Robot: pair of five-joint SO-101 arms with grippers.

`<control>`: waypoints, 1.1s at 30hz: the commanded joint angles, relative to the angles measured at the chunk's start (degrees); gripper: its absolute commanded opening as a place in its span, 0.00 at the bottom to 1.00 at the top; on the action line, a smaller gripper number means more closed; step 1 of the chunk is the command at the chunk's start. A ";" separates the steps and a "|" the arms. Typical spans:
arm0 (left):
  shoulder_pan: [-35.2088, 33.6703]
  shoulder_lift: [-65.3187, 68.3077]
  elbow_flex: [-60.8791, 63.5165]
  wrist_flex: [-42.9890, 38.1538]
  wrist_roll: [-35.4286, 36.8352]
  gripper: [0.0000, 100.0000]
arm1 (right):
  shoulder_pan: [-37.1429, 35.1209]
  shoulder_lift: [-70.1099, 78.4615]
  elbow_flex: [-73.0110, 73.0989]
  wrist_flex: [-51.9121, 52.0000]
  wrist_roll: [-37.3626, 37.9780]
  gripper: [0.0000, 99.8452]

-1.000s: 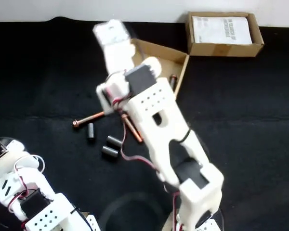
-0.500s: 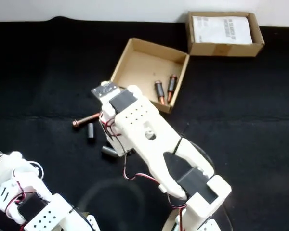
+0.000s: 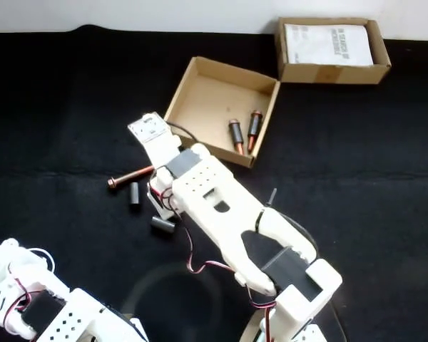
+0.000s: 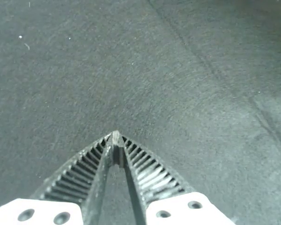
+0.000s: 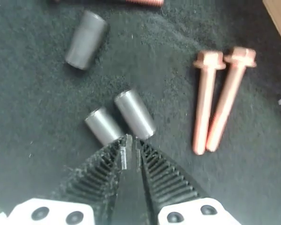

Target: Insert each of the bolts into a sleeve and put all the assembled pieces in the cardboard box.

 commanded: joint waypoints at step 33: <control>-0.04 -0.40 1.10 0.26 0.09 0.01 | -1.36 12.35 -8.75 -2.77 0.53 0.18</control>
